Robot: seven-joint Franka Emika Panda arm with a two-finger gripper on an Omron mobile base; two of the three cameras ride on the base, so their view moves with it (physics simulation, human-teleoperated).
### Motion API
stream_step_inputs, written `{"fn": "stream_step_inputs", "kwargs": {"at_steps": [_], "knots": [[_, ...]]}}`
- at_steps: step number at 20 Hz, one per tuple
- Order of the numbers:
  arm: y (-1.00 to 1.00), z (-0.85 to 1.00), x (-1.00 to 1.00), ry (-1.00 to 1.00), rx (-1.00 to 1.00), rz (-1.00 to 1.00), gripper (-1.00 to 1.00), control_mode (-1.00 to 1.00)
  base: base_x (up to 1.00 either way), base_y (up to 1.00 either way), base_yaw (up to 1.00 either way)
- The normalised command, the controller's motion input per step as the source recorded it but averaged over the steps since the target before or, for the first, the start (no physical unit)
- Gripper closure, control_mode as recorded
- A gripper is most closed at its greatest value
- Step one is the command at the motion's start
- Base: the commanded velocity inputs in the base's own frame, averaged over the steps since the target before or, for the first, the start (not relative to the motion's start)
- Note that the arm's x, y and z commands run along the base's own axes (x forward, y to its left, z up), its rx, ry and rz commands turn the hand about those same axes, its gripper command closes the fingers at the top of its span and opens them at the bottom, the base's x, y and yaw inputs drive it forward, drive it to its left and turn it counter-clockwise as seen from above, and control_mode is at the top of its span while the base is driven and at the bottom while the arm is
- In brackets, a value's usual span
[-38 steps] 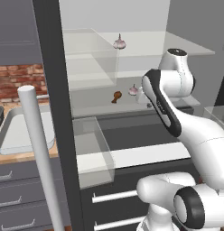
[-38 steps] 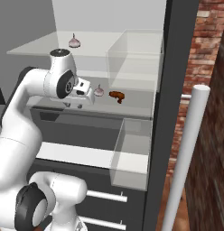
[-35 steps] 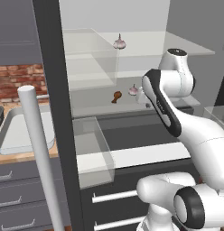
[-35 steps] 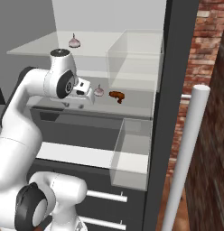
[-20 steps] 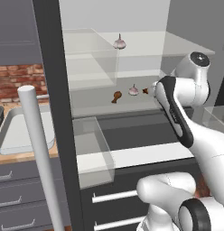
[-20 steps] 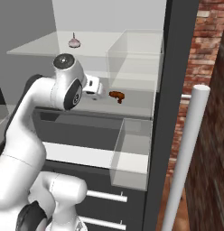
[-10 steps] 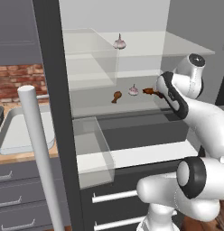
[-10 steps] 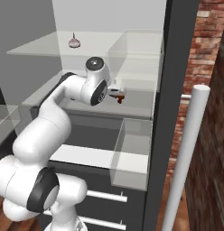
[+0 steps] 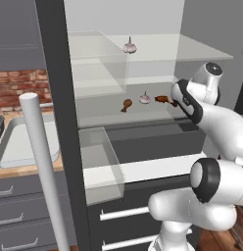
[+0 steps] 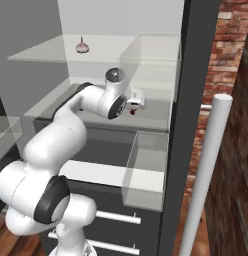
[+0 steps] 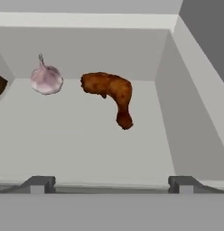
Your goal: Place one garlic and one chicken drumstick in each tupperware on the nearby counter, to pack two identical lunches.
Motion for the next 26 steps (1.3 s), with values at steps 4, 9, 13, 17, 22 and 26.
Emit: {"fn": "stream_step_inputs", "kwargs": {"at_steps": [4, 9, 13, 17, 22, 26], "knots": [[-0.01, -0.23, 0.37, 0.00, 0.00, 0.00, -1.00, -1.00, 0.00, 0.00, 0.00], [0.00, -0.30, 0.77, 0.02, 0.00, 0.00, -1.00, -1.00, 0.00, 0.00, 0.00], [-0.09, -0.28, 0.75, 0.02, 0.00, 0.00, -1.00, -1.00, 0.00, 0.00, 0.00], [-0.31, -0.11, 0.56, 0.00, 0.01, 0.00, -1.00, -1.00, 0.00, 0.00, 0.00], [-0.07, -0.11, 0.24, 0.04, 0.01, 0.00, -1.00, -1.00, 0.00, 0.00, 0.00], [0.00, -0.25, 0.44, 0.08, 0.00, 0.00, -1.00, -1.00, 0.00, 0.00, 0.00]]}}
